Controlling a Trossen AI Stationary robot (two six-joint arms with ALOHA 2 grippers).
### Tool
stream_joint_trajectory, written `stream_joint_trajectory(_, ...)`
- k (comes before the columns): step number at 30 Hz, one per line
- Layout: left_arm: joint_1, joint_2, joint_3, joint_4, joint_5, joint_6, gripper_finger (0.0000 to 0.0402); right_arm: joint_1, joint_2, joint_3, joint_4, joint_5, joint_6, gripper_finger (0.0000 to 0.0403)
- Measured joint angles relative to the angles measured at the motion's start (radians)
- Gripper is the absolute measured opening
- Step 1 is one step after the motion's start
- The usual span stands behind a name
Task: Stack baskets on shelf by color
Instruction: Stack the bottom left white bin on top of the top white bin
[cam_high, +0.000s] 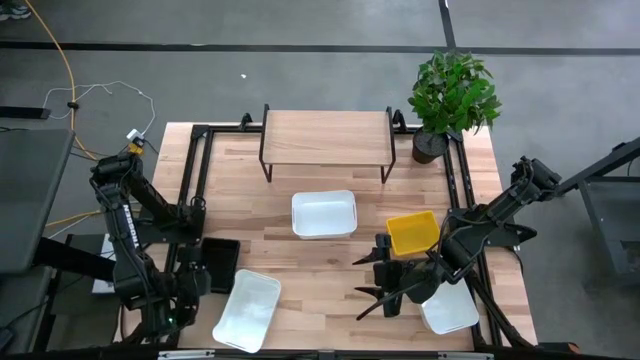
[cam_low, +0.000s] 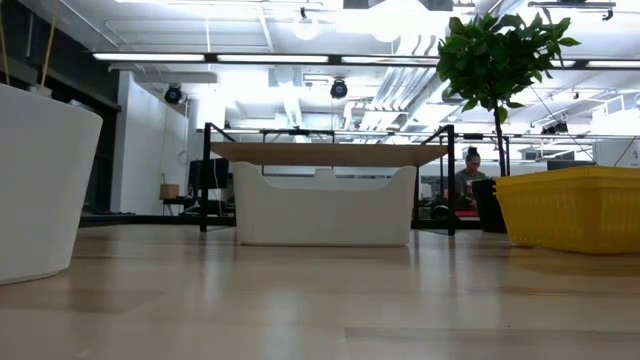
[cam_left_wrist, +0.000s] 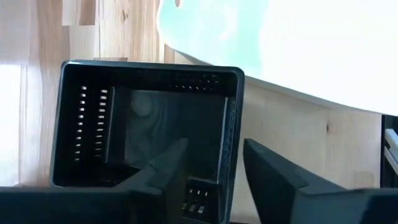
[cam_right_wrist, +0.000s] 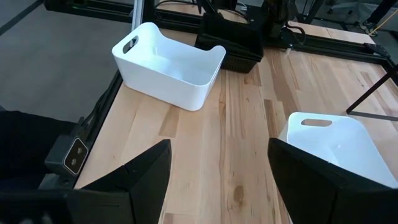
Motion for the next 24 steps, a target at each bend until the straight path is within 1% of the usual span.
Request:
stream_joint_trajectory(3,0.013,0.000,0.000,0.000,-0.001,-0.002,0.0169,0.000,0.000,0.000,0.000,0.000,0.000,0.0255)
stream_joint_trajectory(7,0.041,0.000,0.000,0.029,-0.023,-0.003,0.0186,0.000,0.000,0.000,0.000,0.000,0.000,0.0255)
stream_joint_trajectory(10,0.072,0.000,0.000,0.078,-0.020,-0.002,0.0190,0.000,0.000,0.000,0.000,0.000,0.000,0.0255)
stream_joint_trajectory(14,0.122,0.000,0.000,0.170,0.029,-0.002,0.0190,0.000,0.000,0.000,0.000,0.000,0.000,0.0255)
stream_joint_trajectory(17,0.156,0.000,0.000,0.252,0.047,-0.003,0.0191,0.000,0.000,0.000,0.000,0.000,0.002,0.0255)
stream_joint_trajectory(19,0.179,0.001,0.000,0.308,0.045,-0.031,0.0191,0.000,0.000,0.000,0.000,0.000,0.011,0.0255)
stream_joint_trajectory(24,0.209,0.046,0.000,0.414,0.001,-0.187,0.0191,0.000,0.000,0.000,-0.018,0.000,0.045,0.0255)
